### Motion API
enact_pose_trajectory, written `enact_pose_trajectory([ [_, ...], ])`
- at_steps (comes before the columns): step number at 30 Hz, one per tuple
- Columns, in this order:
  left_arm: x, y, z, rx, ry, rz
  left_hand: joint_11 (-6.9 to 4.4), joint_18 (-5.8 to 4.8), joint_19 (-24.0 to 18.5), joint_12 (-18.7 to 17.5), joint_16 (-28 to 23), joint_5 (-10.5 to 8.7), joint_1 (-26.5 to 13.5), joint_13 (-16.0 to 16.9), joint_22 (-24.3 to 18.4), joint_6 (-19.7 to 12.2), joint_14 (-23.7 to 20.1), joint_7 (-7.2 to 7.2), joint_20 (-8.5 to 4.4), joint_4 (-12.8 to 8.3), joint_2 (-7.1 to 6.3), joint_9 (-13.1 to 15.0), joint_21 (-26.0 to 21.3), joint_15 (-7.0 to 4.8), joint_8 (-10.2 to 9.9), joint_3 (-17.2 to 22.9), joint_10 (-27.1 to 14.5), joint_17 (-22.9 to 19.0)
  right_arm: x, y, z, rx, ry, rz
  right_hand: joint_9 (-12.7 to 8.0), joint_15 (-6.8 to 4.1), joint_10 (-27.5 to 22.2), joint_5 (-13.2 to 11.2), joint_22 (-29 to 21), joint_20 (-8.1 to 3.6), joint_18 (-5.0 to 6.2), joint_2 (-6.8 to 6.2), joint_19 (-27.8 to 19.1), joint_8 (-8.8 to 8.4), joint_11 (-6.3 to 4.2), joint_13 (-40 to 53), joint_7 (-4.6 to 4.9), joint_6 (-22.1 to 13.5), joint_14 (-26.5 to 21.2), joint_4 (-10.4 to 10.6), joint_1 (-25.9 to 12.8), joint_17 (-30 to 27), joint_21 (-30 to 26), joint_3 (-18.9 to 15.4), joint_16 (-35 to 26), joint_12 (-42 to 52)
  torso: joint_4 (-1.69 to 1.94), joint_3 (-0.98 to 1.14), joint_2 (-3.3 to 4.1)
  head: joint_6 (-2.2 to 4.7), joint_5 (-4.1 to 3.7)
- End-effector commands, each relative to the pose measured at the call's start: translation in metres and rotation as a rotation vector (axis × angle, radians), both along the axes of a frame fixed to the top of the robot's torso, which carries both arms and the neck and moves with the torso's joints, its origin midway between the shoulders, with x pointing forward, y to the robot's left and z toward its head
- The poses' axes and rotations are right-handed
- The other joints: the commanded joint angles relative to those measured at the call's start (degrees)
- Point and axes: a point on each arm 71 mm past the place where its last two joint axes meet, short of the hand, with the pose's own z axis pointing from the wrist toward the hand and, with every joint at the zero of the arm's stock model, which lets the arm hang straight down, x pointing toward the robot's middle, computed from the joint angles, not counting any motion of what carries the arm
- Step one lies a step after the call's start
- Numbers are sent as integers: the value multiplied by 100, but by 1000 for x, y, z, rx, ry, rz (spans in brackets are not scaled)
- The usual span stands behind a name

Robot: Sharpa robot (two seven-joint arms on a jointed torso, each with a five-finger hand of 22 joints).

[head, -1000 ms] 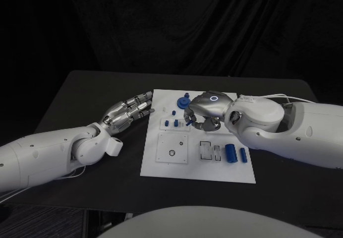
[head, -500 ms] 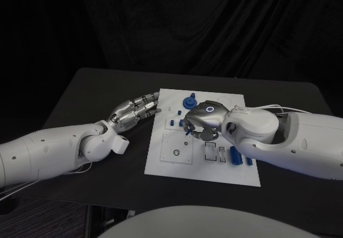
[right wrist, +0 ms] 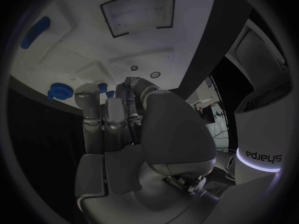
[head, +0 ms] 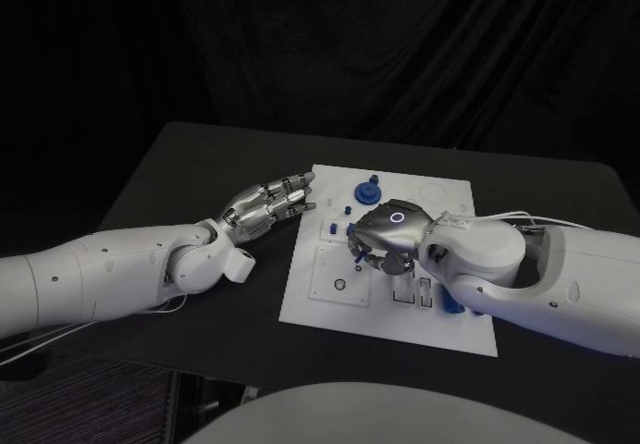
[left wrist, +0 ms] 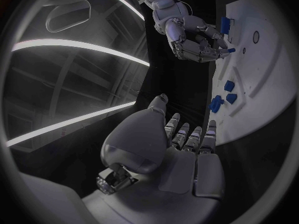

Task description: Assemble the parts on the task board

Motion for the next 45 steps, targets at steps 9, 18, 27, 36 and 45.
enact_pose_trajectory([
  [9, 0, -1, 5, -69, -58, 4, -41, 93, 7, 31, 27, 34, -20, 11, -11, 40, -3, 77, 37, -40, 49, 13, 35, 19, 40, -2, 4, 7, 0, 1, -7, -67, -53, -18, -42, 54, -161, -257, 497, 20, 51, -65, -202, -149, 26, 80, -41, 24, -184, -52, -2, -120, -268, 11, -137, 39, -7, 1, -8, -1, 214],
  [18, 1, -2, 4, -68, -55, 0, -41, 95, 9, 33, 27, 34, -22, 11, -10, 50, -3, 92, 38, -46, 52, 15, 35, 18, 43, 3, 5, 7, 0, -1, -8, -65, -52, -21, -115, 105, -389, -725, 456, 76, 76, -83, -335, -380, 80, 219, -58, -63, -311, -16, -75, -203, -459, -54, -204, 96, -1, 0, -9, -1, 277],
  [27, 0, -2, 2, -66, -49, -1, -46, 99, 8, 35, 27, 38, -24, 11, -16, 66, -4, 116, 41, -58, 56, 19, 35, 16, 47, 12, 6, 7, -2, -1, -9, -45, -51, -6, -111, 95, -351, -825, 475, 82, 67, -71, -288, -406, 54, 287, -38, -5, -282, 8, -102, -172, -379, -85, -153, 183, -3, -6, -10, -1, 297],
  [36, 0, -1, 1, -64, -45, 0, -62, 106, 12, 36, 27, 45, -27, 11, -13, 87, -3, 157, 47, -78, 62, 23, 38, 16, 52, 27, 6, 7, 1, -9, -7, 49, -43, -33, -284, 135, -789, -834, 438, 126, 75, -138, -329, -839, 171, 318, 50, -520, -330, 220, -376, -225, -555, -182, -173, 60, -3, 2, -5, -1, 297],
  [45, -1, 2, 0, -60, -43, 6, -64, 109, 15, 39, 28, 54, -24, 11, -10, 92, -3, 165, 50, -89, 64, 24, 39, 16, 53, 34, 7, 7, 11, -27, -4, 200, 13, -105, -527, 194, -1070, -718, 440, 193, 79, -128, -344, -1138, 280, 280, 218, -796, -383, 285, -385, -238, -637, -141, -143, -35, -1, 2, -6, -1, 257],
])
